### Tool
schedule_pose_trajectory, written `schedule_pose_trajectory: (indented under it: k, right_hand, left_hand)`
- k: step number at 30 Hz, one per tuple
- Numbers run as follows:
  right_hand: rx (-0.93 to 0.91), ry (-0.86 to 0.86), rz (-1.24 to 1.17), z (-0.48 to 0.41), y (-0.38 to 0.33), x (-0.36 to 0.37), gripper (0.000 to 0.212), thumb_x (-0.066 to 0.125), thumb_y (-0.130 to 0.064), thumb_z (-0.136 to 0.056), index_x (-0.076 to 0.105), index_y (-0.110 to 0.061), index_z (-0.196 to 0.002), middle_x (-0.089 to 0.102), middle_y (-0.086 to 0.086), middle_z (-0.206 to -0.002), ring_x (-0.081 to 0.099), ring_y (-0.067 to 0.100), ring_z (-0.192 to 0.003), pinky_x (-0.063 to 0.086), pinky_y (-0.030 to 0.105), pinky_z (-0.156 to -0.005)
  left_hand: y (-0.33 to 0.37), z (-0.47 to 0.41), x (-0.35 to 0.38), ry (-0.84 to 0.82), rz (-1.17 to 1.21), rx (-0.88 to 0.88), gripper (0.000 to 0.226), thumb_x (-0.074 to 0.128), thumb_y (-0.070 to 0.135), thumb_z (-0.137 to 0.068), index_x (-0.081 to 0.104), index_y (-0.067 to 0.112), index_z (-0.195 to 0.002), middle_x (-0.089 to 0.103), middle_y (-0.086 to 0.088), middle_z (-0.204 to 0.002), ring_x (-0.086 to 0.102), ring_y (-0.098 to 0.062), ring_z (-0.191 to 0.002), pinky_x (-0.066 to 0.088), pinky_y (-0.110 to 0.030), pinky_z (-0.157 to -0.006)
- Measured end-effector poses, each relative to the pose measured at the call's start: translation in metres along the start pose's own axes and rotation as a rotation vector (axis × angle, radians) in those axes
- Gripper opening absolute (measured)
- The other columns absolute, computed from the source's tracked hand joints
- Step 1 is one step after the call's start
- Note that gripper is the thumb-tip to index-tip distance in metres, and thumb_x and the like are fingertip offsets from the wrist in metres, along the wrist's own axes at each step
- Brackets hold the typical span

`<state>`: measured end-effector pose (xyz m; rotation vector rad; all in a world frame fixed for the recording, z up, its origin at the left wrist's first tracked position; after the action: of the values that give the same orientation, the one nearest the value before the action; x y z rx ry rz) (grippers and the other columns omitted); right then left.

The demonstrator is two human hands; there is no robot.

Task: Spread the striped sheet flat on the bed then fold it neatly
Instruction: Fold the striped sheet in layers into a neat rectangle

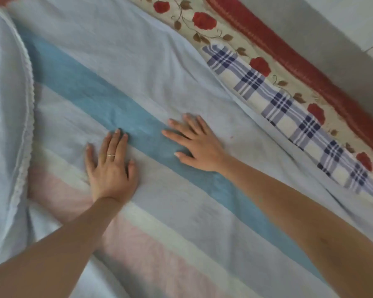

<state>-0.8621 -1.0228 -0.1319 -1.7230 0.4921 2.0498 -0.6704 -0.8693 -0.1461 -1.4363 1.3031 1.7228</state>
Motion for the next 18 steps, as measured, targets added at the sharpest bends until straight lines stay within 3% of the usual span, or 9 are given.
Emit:
schedule_pose_trajectory:
  k: [1,4,6,8,10,12,14,16,18]
  right_hand:
    - [0.166,0.015,0.014,0.021,0.037,0.004,0.062,0.025,-0.053,-0.090,0.022,-0.036,-0.150,0.019,-0.003,-0.159,0.018,0.031,-0.145,0.013,0.050,-0.116]
    - [0.955,-0.068,-0.057,0.067,0.122,-0.009,0.059,0.010,-0.053,-0.097,-0.001,-0.035,-0.152,-0.002,0.000,-0.161,0.002,0.031,-0.147,0.004,0.053,-0.117]
    - [1.231,-0.108,-0.108,0.080,0.120,-0.013,0.060,0.012,-0.051,-0.099,-0.006,-0.031,-0.152,-0.011,0.002,-0.160,-0.007,0.033,-0.146,-0.003,0.060,-0.114]
    - [1.140,-0.070,-0.147,0.101,0.080,-0.010,0.061,0.021,-0.045,-0.099,-0.001,-0.027,-0.153,-0.010,0.004,-0.160,-0.007,0.033,-0.146,-0.004,0.064,-0.112]
    - [0.779,0.005,-0.152,0.138,0.033,-0.003,0.060,0.027,-0.045,-0.095,0.014,-0.031,-0.152,0.005,0.001,-0.161,0.004,0.033,-0.147,0.002,0.070,-0.108]
    - [0.355,0.033,-0.077,0.186,-0.013,0.006,0.061,0.032,-0.049,-0.088,0.031,-0.033,-0.147,0.025,-0.001,-0.157,0.021,0.035,-0.143,0.017,0.076,-0.102]
    - [0.032,-0.020,0.055,0.254,-0.037,0.020,0.062,0.037,-0.051,-0.087,0.030,-0.035,-0.147,0.030,-0.004,-0.155,0.022,0.033,-0.143,0.016,0.074,-0.103]
    - [-0.024,-0.116,0.084,0.327,-0.027,0.041,0.062,0.036,-0.055,-0.089,0.024,-0.038,-0.148,0.020,-0.008,-0.158,0.016,0.030,-0.145,0.016,0.073,-0.103]
    - [0.279,-0.203,0.014,0.379,0.010,0.055,0.064,0.025,-0.064,-0.091,0.015,-0.041,-0.149,-0.001,-0.011,-0.160,0.012,0.029,-0.145,0.027,0.073,-0.096]
  left_hand:
    - [-0.001,0.001,0.002,0.023,0.001,0.013,0.066,0.034,0.031,-0.079,0.039,0.013,-0.143,0.034,-0.003,-0.152,0.028,-0.019,-0.141,0.004,-0.048,-0.114]
    - [-0.003,0.001,0.006,0.061,-0.010,0.015,0.065,0.035,0.030,-0.080,0.039,0.014,-0.143,0.034,-0.003,-0.152,0.027,-0.019,-0.141,0.003,-0.045,-0.115]
    - [-0.003,-0.001,0.006,0.035,-0.032,0.016,0.066,0.031,0.032,-0.080,0.038,0.014,-0.143,0.033,-0.003,-0.152,0.026,-0.018,-0.141,0.003,-0.046,-0.114]
    - [0.003,0.007,-0.001,0.011,-0.059,-0.011,0.068,0.024,0.036,-0.082,0.035,0.015,-0.146,0.030,-0.002,-0.154,0.023,-0.018,-0.143,0.001,-0.049,-0.114]
    - [0.017,0.021,-0.008,-0.050,-0.030,-0.100,0.069,0.021,0.041,-0.084,0.029,0.018,-0.148,0.022,-0.002,-0.157,0.015,-0.016,-0.145,-0.004,-0.052,-0.113]
    - [0.034,0.040,-0.010,-0.122,0.044,-0.203,0.065,0.030,0.041,-0.091,0.022,0.018,-0.150,0.012,-0.002,-0.159,0.005,-0.015,-0.147,-0.009,-0.057,-0.111]
    - [0.076,0.066,-0.009,-0.207,0.046,-0.135,0.070,0.047,0.037,-0.094,0.013,0.018,-0.152,0.000,-0.003,-0.160,-0.003,-0.017,-0.147,-0.009,-0.062,-0.110]
    - [0.141,0.087,-0.001,-0.331,0.081,-0.038,0.096,0.064,0.042,-0.084,-0.001,0.025,-0.152,-0.009,-0.005,-0.159,-0.009,-0.018,-0.147,-0.007,-0.064,-0.108]
    - [0.213,0.101,0.010,-0.497,0.126,-0.087,0.121,0.076,0.048,-0.070,-0.013,0.028,-0.150,-0.017,-0.006,-0.158,-0.015,-0.019,-0.145,-0.005,-0.064,-0.108]
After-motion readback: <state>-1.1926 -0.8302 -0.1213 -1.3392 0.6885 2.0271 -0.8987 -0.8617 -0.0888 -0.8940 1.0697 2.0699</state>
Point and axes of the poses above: each hand's wrist, its own z-axis away from the middle knuckle, its own x-axis out of the palm, y = z × x, the point moved 1 cm from there along -z, towards the middle knuckle
